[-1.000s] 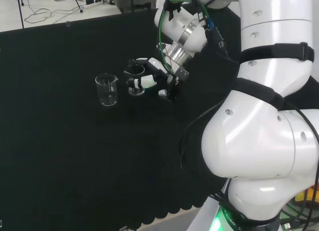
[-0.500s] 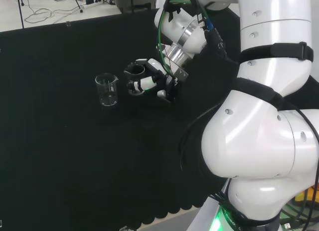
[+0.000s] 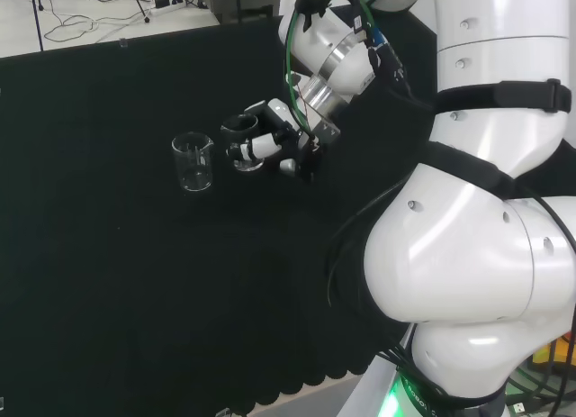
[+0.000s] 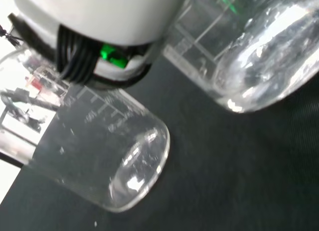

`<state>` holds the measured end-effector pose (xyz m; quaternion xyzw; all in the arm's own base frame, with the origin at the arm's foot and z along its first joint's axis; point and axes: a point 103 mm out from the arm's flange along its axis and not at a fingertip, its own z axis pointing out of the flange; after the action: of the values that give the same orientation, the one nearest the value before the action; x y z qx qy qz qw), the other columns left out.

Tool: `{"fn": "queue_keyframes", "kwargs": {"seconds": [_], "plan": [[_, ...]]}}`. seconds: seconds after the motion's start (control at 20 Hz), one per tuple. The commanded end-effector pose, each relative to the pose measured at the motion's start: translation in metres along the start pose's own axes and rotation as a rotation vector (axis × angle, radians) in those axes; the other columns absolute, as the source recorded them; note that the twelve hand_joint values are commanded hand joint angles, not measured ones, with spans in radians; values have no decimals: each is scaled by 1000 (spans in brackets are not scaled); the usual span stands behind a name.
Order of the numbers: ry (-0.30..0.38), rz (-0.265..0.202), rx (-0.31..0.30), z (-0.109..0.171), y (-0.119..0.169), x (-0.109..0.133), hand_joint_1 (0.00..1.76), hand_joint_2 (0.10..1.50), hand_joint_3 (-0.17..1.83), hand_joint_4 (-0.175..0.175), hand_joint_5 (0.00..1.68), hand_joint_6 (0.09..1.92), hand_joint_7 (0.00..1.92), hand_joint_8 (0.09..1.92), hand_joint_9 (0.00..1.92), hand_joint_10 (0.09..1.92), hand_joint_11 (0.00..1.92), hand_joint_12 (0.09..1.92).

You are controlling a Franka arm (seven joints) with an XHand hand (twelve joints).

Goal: Pick up the beaker on the right.

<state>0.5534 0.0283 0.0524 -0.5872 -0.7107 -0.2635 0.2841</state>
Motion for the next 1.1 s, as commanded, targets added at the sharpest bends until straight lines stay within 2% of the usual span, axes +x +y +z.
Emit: {"fn": "queue_keyframes", "kwargs": {"seconds": [0.05,0.55,0.65,0.75,1.1], "plan": [[-71,-10,1,-20,4,10,1169,631,569,172,1538,107,1695,229,1548,218,1193,843],[-122,-26,-7,-60,-10,24,1172,633,565,170,1553,87,1726,204,1577,184,1234,819],[-135,-32,1,-66,-13,29,1177,640,557,132,1551,87,1723,206,1573,181,1237,807],[-151,-41,9,-70,-16,36,1179,644,553,115,1551,87,1722,208,1570,179,1234,800],[-198,-60,18,-82,-22,58,1179,647,549,107,1548,87,1719,211,1564,179,1218,794]]}}
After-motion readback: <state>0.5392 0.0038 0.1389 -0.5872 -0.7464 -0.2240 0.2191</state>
